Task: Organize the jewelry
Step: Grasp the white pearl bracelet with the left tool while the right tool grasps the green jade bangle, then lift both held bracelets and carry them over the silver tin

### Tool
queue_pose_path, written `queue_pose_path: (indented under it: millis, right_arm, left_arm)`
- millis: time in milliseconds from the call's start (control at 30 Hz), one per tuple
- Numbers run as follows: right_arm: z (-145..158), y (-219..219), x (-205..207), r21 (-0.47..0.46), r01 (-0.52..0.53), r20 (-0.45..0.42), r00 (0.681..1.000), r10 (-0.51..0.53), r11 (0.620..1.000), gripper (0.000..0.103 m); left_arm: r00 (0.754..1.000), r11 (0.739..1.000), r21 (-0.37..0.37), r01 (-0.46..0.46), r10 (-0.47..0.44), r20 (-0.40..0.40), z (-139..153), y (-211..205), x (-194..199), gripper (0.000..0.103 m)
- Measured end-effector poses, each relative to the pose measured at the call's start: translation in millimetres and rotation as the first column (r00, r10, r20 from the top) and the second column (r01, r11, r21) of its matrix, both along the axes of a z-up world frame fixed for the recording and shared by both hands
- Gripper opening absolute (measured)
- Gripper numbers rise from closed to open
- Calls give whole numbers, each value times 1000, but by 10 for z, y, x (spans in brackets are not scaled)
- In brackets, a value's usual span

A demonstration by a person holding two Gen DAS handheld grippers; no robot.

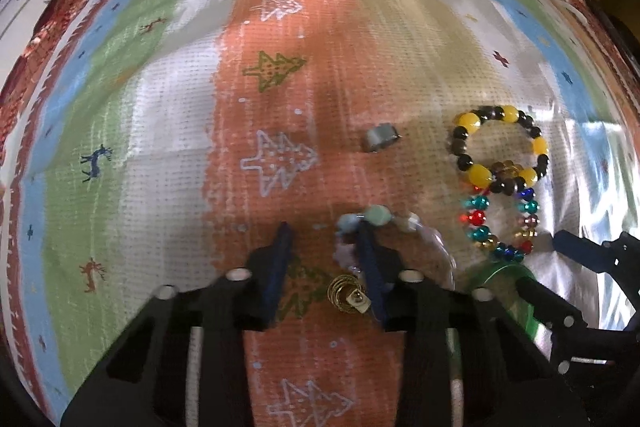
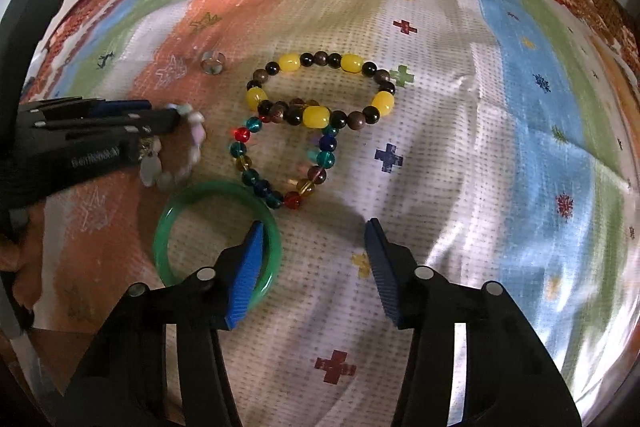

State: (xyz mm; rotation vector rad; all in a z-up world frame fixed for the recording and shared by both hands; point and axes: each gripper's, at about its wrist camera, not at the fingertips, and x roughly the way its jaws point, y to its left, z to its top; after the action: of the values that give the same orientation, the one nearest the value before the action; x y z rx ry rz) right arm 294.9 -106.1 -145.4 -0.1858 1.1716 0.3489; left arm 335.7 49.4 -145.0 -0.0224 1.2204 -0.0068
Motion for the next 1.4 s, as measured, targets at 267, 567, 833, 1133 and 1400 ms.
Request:
queue_pose_path:
  millis: [267, 567, 833, 1133, 1400]
  right_arm:
    - [16, -70, 10, 15, 9, -10, 1000, -9, 1000, 9]
    - [146, -30, -54, 43, -15, 3, 1000, 15, 999, 8]
    - [299, 42, -156, 28, -28, 43, 999, 27, 999, 8]
    - [490, 9, -242, 62, -23, 87, 996, 18, 998, 9]
    - [644, -49, -335, 66, -10, 131, 991, 1, 998, 9]
  left_arm:
    - [1000, 999, -42, -14, 14, 0, 2, 120, 8, 9]
    - [999, 998, -64, -19, 20, 25, 169, 124, -51, 9]
    - [997, 996, -94, -5, 12, 77, 420, 83, -127, 9]
    - [994, 994, -106, 18, -6, 111, 592, 4, -246, 9]
    - [990, 992, -124, 27, -9, 137, 720, -21, -380, 7]
